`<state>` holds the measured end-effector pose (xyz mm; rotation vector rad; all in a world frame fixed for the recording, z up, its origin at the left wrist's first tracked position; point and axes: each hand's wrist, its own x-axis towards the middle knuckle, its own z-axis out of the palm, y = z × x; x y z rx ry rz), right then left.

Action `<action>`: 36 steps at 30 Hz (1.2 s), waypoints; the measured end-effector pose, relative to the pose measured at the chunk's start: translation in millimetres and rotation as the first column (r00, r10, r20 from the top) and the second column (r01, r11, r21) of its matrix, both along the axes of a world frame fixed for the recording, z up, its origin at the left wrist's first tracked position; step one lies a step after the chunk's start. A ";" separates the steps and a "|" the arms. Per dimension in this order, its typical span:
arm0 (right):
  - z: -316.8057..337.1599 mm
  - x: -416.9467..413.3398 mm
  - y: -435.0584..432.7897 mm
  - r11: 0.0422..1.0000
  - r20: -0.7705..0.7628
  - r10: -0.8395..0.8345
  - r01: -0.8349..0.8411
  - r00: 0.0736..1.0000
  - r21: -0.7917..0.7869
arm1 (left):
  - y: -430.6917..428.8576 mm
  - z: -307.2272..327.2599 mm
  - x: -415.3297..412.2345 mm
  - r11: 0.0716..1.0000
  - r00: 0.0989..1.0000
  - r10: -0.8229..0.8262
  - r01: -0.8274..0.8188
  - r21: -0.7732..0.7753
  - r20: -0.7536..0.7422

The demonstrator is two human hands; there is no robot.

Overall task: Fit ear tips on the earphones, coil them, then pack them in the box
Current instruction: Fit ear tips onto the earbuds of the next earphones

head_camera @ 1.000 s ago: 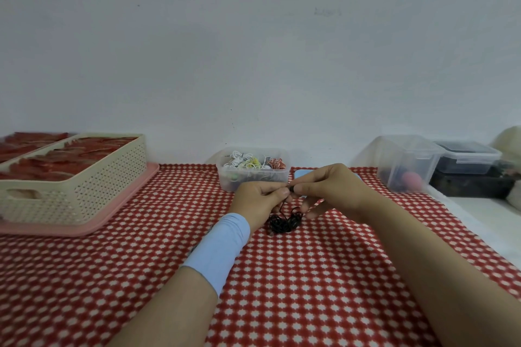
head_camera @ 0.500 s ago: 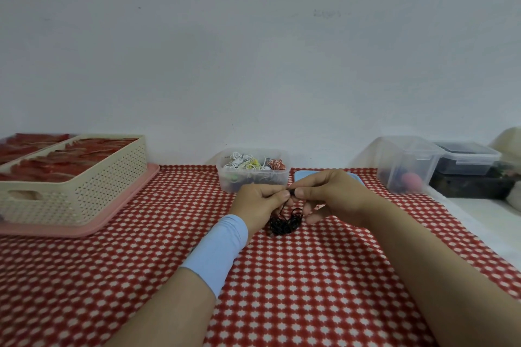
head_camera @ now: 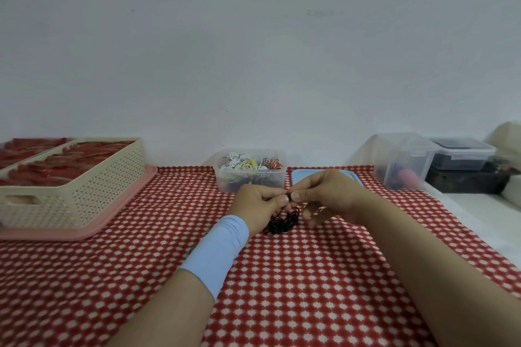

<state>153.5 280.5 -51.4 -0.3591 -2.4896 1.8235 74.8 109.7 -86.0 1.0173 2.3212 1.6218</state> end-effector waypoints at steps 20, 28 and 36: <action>-1.5 -0.2 -1.4 0.999 -0.052 -0.040 0.040 0.998 0.007 | 3.1 0.8 -5.1 1.000 0.991 0.014 -0.012 -0.012 0.130; -0.4 -7.3 -11.3 0.961 -0.242 -0.009 0.075 0.970 0.265 | 4.4 -0.3 -9.6 0.982 0.887 -0.032 -0.057 0.178 0.460; -3.2 -8.1 -10.2 0.939 -0.299 -0.002 0.104 0.954 0.328 | 1.9 3.8 -7.0 0.979 0.884 -0.051 -0.047 0.197 0.465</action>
